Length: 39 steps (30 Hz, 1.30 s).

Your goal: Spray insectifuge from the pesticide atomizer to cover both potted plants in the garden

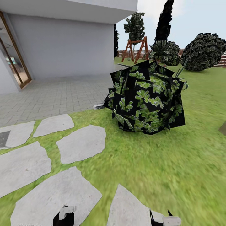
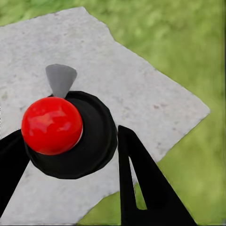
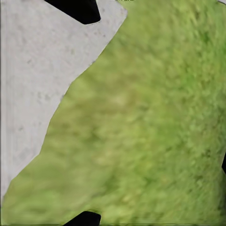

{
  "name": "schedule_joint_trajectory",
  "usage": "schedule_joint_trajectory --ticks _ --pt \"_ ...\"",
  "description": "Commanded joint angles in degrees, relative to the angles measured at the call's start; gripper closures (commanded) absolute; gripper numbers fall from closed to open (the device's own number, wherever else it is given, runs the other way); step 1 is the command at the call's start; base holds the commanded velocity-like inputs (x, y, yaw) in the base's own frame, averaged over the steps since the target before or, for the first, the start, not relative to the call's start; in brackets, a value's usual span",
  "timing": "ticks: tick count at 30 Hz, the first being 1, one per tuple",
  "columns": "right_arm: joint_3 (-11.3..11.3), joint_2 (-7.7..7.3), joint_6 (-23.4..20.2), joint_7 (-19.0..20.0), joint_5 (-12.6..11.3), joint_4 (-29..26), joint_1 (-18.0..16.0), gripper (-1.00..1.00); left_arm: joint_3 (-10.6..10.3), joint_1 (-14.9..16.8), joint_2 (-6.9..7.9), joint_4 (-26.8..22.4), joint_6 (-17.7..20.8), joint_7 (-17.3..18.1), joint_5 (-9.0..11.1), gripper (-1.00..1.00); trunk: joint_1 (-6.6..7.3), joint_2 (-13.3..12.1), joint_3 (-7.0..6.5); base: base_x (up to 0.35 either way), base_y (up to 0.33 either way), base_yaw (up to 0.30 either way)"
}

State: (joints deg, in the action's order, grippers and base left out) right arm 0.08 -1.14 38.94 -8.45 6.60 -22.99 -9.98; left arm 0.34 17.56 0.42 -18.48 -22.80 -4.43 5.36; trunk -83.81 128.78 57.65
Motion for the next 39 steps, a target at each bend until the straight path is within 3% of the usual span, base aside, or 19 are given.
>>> schedule_joint_trajectory --ticks 1,15,39 --pt "0.01 0.0 0.08 -0.52 0.61 0.03 -0.04 -1.0 -0.16 0.01 0.02 0.02 -0.16 0.04 0.54 1.0 0.04 0.02 0.04 -0.284 0.218 -0.269" --pt "0.01 0.0 0.12 -0.52 0.61 -0.01 -0.04 -1.0 -0.16 0.01 0.02 0.02 -0.14 0.04 0.53 1.0 0.04 0.02 0.04 -0.244 0.208 -0.269" --pt "0.01 0.0 0.13 -0.52 0.61 -0.04 -0.04 -1.0 -0.16 0.01 0.02 0.02 -0.14 0.0 0.53 1.0 0.04 0.02 0.04 -0.008 0.008 -0.269"
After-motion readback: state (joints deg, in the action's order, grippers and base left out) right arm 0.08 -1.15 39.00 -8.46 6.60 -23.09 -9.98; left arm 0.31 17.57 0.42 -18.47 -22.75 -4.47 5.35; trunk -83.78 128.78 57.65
